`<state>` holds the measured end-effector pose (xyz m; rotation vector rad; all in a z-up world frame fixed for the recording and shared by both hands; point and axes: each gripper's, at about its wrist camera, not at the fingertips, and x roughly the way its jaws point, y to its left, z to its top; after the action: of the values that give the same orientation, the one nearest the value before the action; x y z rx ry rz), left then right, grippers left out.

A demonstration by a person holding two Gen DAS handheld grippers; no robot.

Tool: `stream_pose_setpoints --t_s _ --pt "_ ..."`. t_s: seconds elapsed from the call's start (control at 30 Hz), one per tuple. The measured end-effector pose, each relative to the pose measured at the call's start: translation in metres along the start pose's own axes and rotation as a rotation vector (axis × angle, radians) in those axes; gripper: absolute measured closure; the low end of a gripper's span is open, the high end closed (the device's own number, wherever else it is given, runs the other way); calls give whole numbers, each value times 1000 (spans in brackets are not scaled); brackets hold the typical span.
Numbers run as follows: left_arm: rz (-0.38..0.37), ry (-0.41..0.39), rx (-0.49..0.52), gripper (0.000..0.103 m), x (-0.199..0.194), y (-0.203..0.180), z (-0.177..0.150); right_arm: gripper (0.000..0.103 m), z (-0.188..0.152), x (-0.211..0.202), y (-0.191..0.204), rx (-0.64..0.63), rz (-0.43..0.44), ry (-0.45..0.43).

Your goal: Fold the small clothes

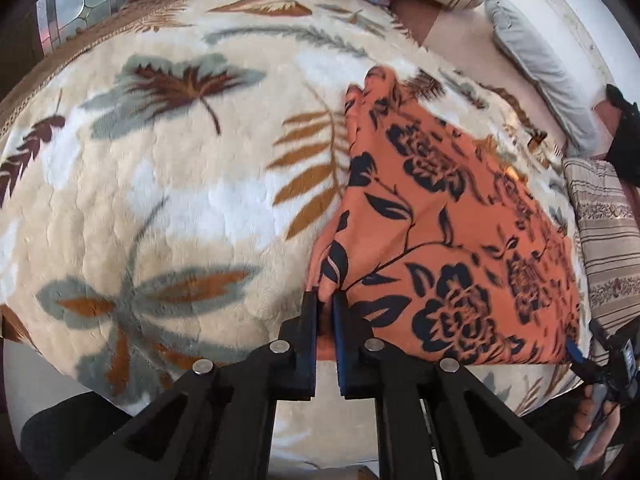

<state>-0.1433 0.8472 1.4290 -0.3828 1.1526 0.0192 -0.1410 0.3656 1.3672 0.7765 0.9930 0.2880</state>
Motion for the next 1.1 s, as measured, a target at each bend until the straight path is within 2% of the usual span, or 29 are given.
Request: stream_pose_setpoints --t_s 0.07,0.17,0.2,0.23,0.33,0.4,0.53,0.57,0.6,0.67,0.73,0.8,0.83,0.97,1.03,1.1 --pt "-1 -16 30 89 -9 -8 6 13 2 -3 3 -6 3 2" --pt "9 -96 115 82 -27 -27 24 13 12 -10 13 -28 22 -6" --pt "-6 -106 137 77 -27 -34 33 13 20 -11 17 -34 28 -13" --pt "-27 -102 152 74 -26 -40 42 13 27 -11 20 -39 38 -13" --pt "-55 -75 192 73 -3 -58 74 13 59 -7 25 -25 64 -16" --pt "-99 -33 185 73 20 -65 92 13 86 2 22 10 123 2" --pt "-56 -5 126 73 67 -60 123 13 133 30 -11 122 133 18" --pt "-36 0 91 73 76 -53 130 13 142 37 -24 162 116 11" --pt "-49 -11 58 74 80 -46 136 13 151 42 -42 216 87 -5" --pt "-44 -37 22 74 78 -45 143 13 158 43 -71 326 135 -58" --pt "-27 -76 1 73 68 -42 146 13 157 33 -75 368 166 -106" --pt "70 -133 -11 64 55 -37 146 13 149 18 -63 301 119 -125" --pt "85 -145 -19 63 50 -33 145 13 143 11 -58 278 110 -131" --pt "36 -175 -22 61 19 -25 122 13 105 -30 -36 189 71 -159" --pt "19 -213 4 45 -1 -30 102 13 75 -53 -26 160 92 -172" --pt "8 -236 33 36 -17 -37 82 13 46 -70 -20 166 112 -168"
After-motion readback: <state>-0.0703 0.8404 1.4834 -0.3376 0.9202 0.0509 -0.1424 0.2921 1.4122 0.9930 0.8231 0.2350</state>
